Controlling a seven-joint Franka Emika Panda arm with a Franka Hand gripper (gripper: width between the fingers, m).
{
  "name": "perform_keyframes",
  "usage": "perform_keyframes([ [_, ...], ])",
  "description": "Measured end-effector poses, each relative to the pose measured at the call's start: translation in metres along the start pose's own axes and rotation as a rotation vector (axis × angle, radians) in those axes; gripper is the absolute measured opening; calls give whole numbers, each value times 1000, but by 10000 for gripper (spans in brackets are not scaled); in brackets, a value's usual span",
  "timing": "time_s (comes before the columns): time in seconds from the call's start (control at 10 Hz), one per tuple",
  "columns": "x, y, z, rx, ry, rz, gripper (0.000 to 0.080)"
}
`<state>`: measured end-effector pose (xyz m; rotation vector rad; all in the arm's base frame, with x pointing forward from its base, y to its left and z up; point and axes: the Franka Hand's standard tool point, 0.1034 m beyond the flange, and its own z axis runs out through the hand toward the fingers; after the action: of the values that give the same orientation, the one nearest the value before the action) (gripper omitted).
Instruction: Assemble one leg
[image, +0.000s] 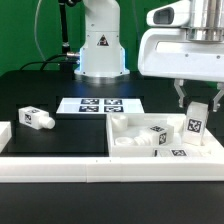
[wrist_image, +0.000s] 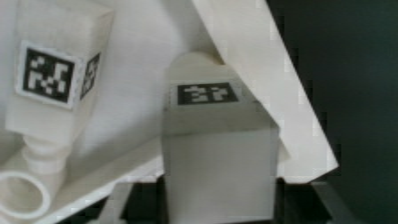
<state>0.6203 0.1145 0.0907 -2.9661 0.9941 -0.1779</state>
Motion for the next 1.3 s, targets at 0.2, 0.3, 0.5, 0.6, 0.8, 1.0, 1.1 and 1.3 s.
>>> perform_keyframes([
  [0.2,3,3,0,11,-19,169,285],
  [0.3,3,4,0,12,-24,209,285],
  [0.5,2,4,1,13,-26,216,372],
  [0.6,3,4,1,13,-26,161,564],
  [0.8,0,3,1,10,-30,82,632],
  [1.0,0,3,1,11,-28,-108,647],
  [1.1,0,3,1,12,-27,-165,647],
  [1.3,0,4,2,11,-26,-313,649],
])
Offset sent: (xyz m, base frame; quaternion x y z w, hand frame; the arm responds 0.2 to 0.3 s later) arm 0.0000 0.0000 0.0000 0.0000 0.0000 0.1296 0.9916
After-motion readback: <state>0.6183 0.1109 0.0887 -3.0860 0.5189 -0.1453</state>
